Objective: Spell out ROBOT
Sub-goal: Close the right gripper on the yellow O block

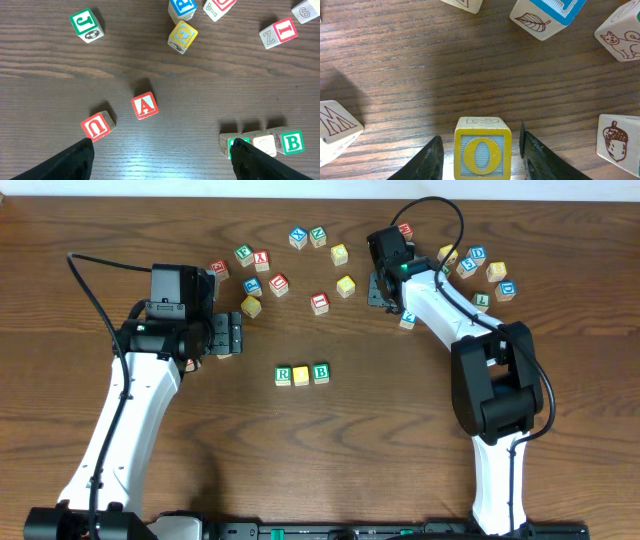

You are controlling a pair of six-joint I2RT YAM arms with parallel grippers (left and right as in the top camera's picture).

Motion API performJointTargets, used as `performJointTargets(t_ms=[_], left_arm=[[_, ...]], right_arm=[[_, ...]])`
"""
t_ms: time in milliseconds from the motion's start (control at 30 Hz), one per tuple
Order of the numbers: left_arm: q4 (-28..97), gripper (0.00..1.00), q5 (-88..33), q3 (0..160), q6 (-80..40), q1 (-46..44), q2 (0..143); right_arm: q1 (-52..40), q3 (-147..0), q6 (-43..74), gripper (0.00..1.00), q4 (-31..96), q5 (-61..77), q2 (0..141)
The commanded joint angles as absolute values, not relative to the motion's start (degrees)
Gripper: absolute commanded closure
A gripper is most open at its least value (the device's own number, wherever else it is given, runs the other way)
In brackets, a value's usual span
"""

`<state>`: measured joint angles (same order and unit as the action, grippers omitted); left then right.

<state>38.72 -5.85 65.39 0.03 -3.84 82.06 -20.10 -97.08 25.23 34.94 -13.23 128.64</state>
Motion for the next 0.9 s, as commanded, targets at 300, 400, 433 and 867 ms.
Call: performJointTargets(t_ms=[300, 400, 433, 867], left_arm=[[38.81, 0.14, -5.34, 65.69, 0.19, -3.55, 81.45], [38.81, 0.14, -5.34, 65.69, 0.19, -3.55, 81.45], [38.81, 0.14, -5.34, 65.69, 0.19, -3.55, 81.45], [38.81, 0.14, -5.34, 65.69, 0.19, -3.55, 81.45]], right_arm=[[-19.97, -97.67, 26.35, 0.67, 34.89, -13.17, 129.47], [-19.97, -97.67, 26.35, 0.68, 34.89, -13.17, 129.47], [-19.97, -97.67, 26.33, 0.68, 34.87, -13.17, 129.47], [-19.97, -97.69, 26.33, 0.73, 34.54, -13.17, 129.47]])
